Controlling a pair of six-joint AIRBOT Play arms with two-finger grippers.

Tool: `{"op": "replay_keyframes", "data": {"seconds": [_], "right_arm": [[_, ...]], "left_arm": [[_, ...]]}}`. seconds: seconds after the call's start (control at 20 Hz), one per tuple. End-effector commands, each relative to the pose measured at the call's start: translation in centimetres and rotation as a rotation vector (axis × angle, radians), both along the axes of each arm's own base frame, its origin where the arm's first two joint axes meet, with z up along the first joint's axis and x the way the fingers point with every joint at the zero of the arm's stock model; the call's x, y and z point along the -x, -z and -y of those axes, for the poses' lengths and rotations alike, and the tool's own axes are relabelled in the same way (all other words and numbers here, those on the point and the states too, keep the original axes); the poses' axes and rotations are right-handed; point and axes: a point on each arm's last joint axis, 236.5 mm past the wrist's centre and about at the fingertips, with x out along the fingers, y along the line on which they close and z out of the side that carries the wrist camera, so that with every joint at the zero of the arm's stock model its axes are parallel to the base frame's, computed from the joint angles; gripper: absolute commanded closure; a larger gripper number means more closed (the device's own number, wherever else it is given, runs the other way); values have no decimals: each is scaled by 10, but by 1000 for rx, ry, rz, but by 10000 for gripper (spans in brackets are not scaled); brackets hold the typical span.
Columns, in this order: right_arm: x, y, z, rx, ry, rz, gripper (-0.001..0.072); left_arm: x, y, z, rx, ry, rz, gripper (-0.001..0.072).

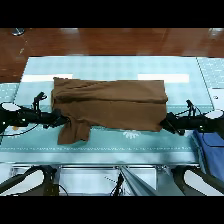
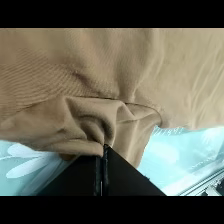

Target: Fold the shirts.

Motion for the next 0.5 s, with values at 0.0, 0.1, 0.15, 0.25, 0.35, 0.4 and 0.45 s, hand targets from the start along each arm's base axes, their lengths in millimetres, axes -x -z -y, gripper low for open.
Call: {"op": "replay_keyframes", "data": {"seconds": [0.0,0.1,0.15,0.25,0.35,0.4,0.45], "right_arm": [[-22,-10,-12,-18,-63,97,692],[-36,-30,-8,-21,-100,137,692],[-49,-43,-3,-10,-110,171,693],[-77,-67,12,41,-102,238,693],[-108,-88,20,55,-92,292,693],[-123,-94,20,51,-96,312,693],[-136,-97,19,51,-107,324,693]], "left_arm": [[-10,-7,-9,-3,-18,27,673],[-22,-26,-20,12,-24,55,673],[-30,-37,-26,14,-26,79,673],[-48,-56,-34,4,-16,129,672],[-72,-64,-40,-11,-32,156,673],[-86,-65,-41,-12,-38,160,673],[-103,-65,-41,-11,-42,157,673]]}}
